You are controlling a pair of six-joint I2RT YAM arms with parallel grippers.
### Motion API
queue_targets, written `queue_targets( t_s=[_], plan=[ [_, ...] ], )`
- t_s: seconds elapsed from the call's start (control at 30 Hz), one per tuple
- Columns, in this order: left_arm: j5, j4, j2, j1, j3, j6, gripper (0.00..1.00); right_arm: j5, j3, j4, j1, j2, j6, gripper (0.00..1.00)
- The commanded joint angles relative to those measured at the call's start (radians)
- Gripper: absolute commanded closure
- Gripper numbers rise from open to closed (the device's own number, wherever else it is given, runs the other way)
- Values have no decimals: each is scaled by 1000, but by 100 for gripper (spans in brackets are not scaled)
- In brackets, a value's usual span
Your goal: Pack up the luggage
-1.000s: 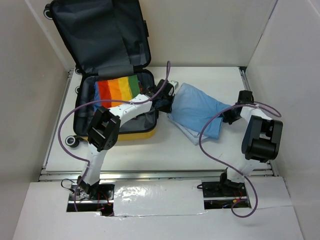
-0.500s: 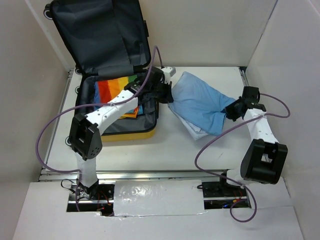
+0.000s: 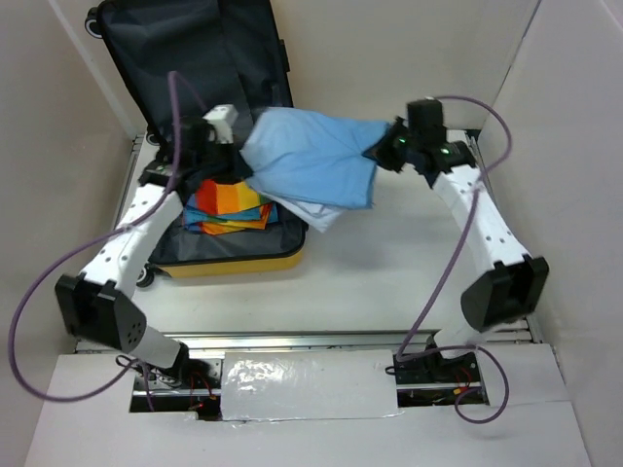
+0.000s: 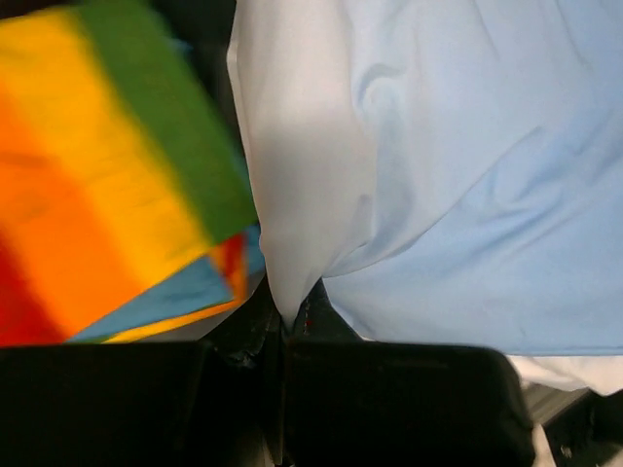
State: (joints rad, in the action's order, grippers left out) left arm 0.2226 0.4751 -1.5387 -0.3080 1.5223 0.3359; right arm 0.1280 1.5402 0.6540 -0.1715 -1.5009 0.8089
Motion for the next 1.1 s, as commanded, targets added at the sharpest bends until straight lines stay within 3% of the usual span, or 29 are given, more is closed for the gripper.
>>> queue_targets(
  t_s=[0.0,0.17,0.37,0.57,0.93,0.97,1.0,1.07],
  plan=[
    [-35,-35,133,116,-59,-43,100,-22,217,-51,-118,-142,24,100],
    [6,-38,213,295,-172,-24,100,-15,444,-149,-267,-382,33,100],
    [18,-35,209,460,-249,-3,100,-19,609,-322,-345,-616,33,100],
    [27,-89,177,541,-326,9,100,5,774,-341,-376,-808,29,100],
    [86,-125,74,616,-387,51,100,32,761,-372,-382,-887,56,100],
    [89,-128,68,616,-387,54,100,33,761,-367,-381,-889,55,99],
    [101,-127,51,616,-380,54,100,41,762,-363,-379,-891,55,88],
    [116,-81,29,618,-354,46,97,45,759,-343,-375,-886,49,77]
  ],
)
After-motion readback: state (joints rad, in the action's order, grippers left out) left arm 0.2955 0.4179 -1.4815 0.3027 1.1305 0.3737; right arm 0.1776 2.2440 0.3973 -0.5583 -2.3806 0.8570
